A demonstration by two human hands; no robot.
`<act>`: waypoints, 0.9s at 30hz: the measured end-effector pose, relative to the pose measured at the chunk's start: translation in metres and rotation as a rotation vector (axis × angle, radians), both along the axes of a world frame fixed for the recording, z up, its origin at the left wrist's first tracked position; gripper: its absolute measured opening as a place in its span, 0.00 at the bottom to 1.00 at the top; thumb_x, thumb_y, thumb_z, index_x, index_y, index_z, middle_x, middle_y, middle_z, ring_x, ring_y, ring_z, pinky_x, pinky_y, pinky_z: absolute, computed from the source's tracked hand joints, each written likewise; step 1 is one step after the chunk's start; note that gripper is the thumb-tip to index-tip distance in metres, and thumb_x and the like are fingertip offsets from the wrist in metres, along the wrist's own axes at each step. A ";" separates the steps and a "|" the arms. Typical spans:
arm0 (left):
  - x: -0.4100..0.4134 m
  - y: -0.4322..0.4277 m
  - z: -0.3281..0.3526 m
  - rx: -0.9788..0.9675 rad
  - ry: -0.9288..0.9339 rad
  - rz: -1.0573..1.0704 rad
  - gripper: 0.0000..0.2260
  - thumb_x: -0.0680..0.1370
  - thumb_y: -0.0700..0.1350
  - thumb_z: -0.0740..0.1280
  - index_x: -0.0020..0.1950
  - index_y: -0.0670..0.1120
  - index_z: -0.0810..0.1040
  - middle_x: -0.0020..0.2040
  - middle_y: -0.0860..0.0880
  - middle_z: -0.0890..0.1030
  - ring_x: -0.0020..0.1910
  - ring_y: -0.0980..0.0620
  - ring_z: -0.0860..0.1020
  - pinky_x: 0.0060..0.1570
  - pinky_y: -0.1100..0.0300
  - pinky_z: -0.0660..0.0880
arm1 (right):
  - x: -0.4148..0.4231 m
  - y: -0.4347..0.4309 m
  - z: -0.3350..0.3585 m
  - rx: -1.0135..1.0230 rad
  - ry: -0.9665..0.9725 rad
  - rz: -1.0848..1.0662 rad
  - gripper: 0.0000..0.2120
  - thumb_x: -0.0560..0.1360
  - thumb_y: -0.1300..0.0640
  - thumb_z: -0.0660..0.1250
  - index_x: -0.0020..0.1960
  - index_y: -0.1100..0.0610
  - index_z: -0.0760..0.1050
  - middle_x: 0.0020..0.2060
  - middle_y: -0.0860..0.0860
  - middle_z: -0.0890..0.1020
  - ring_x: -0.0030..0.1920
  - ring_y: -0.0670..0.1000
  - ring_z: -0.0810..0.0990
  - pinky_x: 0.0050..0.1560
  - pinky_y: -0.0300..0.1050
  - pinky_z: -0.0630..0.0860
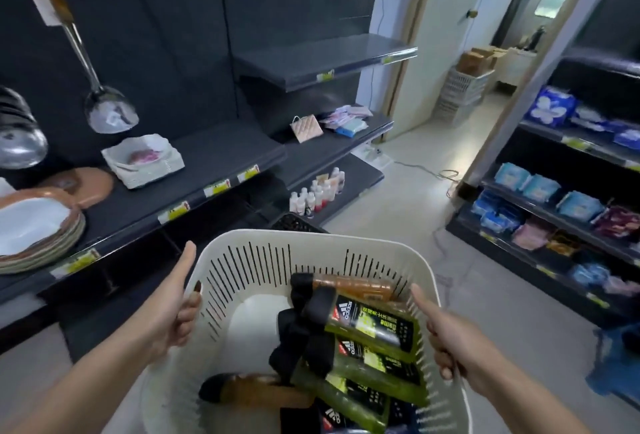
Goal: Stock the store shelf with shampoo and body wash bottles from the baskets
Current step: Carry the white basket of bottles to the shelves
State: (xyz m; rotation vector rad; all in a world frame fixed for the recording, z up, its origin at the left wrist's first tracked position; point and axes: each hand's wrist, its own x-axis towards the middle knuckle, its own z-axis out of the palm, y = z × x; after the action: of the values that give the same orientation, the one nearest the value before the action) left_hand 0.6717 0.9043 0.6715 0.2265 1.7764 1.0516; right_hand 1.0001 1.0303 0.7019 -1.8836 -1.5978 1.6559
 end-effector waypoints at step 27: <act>-0.030 0.167 -0.053 -0.074 0.094 0.804 0.30 0.65 0.78 0.59 0.35 0.49 0.67 0.24 0.52 0.57 0.21 0.53 0.55 0.21 0.64 0.54 | -0.259 0.374 -0.090 0.049 -0.103 0.731 0.30 0.75 0.30 0.54 0.31 0.55 0.60 0.19 0.49 0.61 0.22 0.50 0.60 0.26 0.41 0.60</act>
State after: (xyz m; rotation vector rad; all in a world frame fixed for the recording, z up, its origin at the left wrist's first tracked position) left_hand 0.6417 1.0713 0.6181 -0.5410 2.0332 1.5351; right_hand 0.7407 1.4048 0.6120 -1.4544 -2.5506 1.7268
